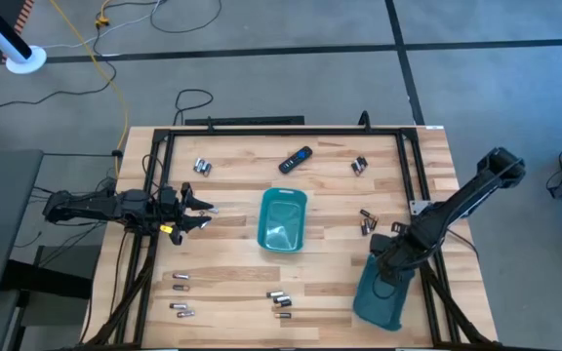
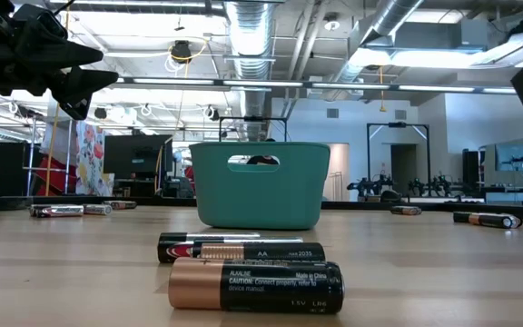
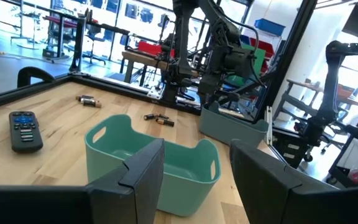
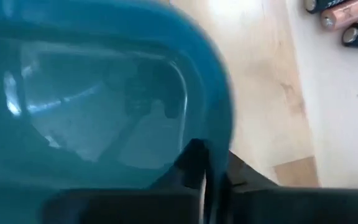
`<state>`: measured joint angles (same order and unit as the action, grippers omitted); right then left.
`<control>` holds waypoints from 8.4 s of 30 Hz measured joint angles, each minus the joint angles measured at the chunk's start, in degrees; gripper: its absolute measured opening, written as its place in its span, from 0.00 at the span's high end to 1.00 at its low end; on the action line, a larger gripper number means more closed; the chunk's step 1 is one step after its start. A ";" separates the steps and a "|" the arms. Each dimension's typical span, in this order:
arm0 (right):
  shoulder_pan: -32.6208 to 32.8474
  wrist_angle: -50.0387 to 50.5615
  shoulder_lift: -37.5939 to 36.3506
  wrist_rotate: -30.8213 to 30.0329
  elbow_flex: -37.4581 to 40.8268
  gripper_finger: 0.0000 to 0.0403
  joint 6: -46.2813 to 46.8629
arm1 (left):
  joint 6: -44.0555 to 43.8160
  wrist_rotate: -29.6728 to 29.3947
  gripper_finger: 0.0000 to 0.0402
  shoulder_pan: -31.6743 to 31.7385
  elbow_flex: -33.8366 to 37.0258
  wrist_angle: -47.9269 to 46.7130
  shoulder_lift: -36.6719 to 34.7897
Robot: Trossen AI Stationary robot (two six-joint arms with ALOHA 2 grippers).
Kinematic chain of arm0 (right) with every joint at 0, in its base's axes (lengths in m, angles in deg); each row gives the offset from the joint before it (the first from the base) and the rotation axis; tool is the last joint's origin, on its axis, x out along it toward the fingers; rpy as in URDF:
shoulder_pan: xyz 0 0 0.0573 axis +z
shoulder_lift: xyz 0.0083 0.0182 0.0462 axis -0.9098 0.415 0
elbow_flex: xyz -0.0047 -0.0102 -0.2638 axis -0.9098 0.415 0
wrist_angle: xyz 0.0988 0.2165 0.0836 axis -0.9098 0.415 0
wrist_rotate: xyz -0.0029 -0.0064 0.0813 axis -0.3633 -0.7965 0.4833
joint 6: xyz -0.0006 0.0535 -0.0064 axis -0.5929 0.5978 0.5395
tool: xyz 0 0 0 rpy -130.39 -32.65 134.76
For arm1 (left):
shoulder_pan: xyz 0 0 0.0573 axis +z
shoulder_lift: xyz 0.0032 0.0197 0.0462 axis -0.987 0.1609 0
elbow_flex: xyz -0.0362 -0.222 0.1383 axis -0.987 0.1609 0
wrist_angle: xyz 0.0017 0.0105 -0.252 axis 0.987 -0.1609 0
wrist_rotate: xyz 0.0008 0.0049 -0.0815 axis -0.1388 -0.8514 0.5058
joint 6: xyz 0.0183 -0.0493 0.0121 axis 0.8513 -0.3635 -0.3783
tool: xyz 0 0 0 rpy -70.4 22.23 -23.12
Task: Sort batteries
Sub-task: Move the dark blue bin to the center of the table, then put the silver and black battery into the green bin
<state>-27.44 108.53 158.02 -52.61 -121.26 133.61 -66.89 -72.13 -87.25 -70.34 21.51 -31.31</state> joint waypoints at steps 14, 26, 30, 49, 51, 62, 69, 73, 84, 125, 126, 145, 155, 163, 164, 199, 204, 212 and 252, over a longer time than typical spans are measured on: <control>-9.27 8.13 -0.35 2.48 -13.41 1.00 -7.88 | 0.00 0.00 0.56 0.01 0.00 0.00 0.00; -37.66 10.40 5.76 1.78 -25.28 1.00 -40.39 | 0.00 0.00 0.56 0.02 0.01 0.00 0.00; -44.92 10.05 11.93 2.06 -25.90 1.00 -51.05 | 0.00 0.00 0.56 0.00 0.01 0.00 0.00; -56.53 5.80 41.88 7.18 -43.29 1.00 -74.89 | 0.00 0.00 0.56 0.02 0.01 -0.01 -0.01; -56.52 5.90 43.61 7.33 -46.06 1.00 -74.81 | 0.00 0.00 0.56 0.00 0.00 0.00 -0.02; -56.48 7.41 46.28 6.83 -54.72 1.00 -76.51 | 0.00 0.00 0.56 0.00 0.01 0.00 0.00; -57.21 10.91 46.28 6.83 -53.12 1.00 -78.25 | 0.00 0.00 0.56 0.00 -0.01 0.00 0.00; -57.62 10.44 46.26 6.83 -52.12 1.00 -78.19 | 0.00 0.00 0.56 0.00 0.00 0.00 -0.02; -56.54 9.19 46.26 6.83 -52.08 1.00 -76.36 | 0.00 0.00 0.56 0.01 0.01 0.00 0.00; -56.58 8.92 37.15 6.84 -52.25 0.82 -75.44 | 0.00 -0.02 0.56 0.02 0.01 0.00 -0.01; -56.57 8.66 36.32 6.83 -52.25 0.82 -74.31 | 0.00 -0.02 0.56 0.00 0.01 0.00 0.00; -56.91 9.05 23.73 6.83 -50.19 0.82 -46.88 | 0.00 -0.02 0.56 0.02 0.01 0.00 -0.02; -47.83 -6.33 7.13 3.48 -30.14 0.82 -22.50 | 0.00 0.00 0.56 0.00 -0.01 0.00 -0.02; -33.29 -9.64 -3.69 -13.44 -19.95 0.82 -8.06 | -7.08 -0.02 0.56 0.01 0.01 0.00 -0.02; -31.19 -10.05 -4.69 -15.33 -19.06 0.82 -6.60 | -7.91 0.00 0.56 0.02 0.01 0.00 0.00; -30.92 -34.14 -39.97 -14.82 17.10 0.82 -17.43 | -28.48 -30.37 0.67 7.99 -30.50 -18.98 35.82; -36.56 -34.21 -40.95 -11.67 17.10 0.82 -26.18 | -33.22 -28.56 0.71 16.26 -39.49 -29.16 46.63; -43.89 -34.12 -40.88 -6.49 17.10 0.82 -29.60 | -32.13 -13.46 0.77 34.67 -46.67 -43.68 56.28; -51.74 -35.50 -40.86 -6.46 17.10 0.82 -20.06 | -2.98 1.88 0.78 66.25 -47.53 -37.37 85.13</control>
<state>-79.17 73.02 117.16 -59.07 -104.17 113.55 -69.86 -70.25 -21.00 -117.87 -15.86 53.82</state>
